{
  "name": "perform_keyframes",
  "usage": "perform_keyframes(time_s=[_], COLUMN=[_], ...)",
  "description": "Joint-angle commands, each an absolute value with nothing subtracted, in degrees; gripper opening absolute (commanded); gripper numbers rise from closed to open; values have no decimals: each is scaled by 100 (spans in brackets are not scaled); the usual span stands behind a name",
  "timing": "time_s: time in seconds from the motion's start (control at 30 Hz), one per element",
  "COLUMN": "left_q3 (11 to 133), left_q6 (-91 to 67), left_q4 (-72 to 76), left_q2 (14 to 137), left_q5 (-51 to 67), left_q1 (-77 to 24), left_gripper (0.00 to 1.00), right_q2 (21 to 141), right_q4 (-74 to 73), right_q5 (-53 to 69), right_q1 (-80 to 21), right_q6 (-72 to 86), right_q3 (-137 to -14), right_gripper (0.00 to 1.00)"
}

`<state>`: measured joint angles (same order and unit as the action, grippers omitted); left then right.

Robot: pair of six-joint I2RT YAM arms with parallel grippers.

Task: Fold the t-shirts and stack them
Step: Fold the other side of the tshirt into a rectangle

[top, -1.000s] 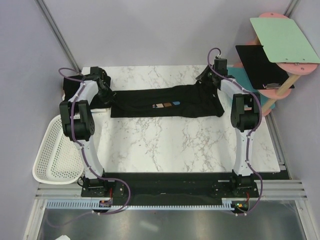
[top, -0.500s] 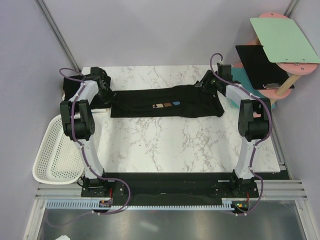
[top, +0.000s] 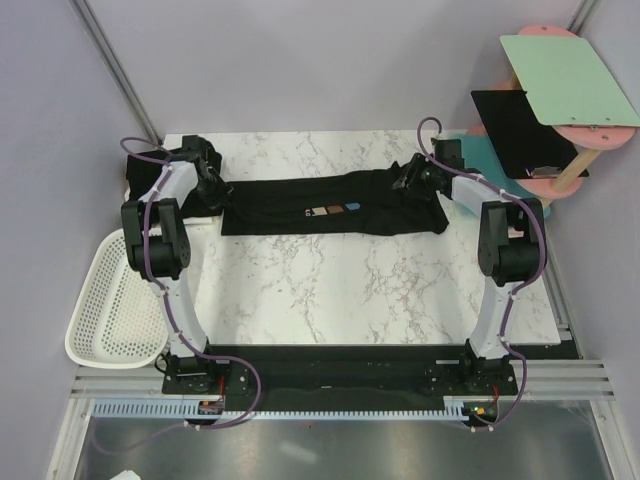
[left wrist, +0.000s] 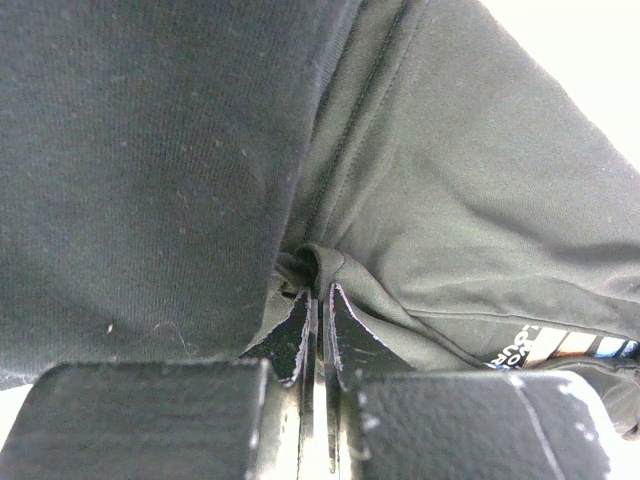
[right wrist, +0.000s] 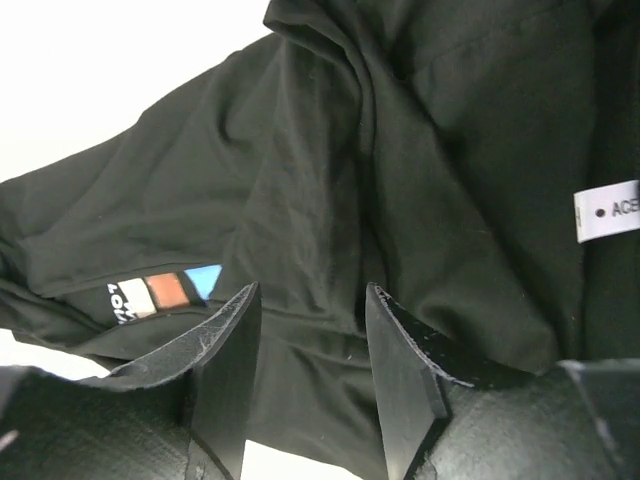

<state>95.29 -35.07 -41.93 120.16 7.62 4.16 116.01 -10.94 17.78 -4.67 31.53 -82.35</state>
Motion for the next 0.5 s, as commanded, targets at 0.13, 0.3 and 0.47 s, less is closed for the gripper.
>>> perform_keyframes(time_s=[0.13,0.3,0.47], left_q3=[9686,9694,9703], left_q6=[-3322,-3313,-3305], left_q4=[-4236,-4236,-4236], left_q2=[12085,12067,12076], left_q5=[817,791,765], left_q1=[448,448,448], left_gripper=[5,5,5], right_q2=[12076,12138,11892], right_q4=[-817,-800,-677], right_q5=[1820,1828,1811], right_q1=[-624,-694,-756], right_q6=[3146,3155,3199], right_q3=[-8244,-8350,-8367], right_gripper=[52,38,10])
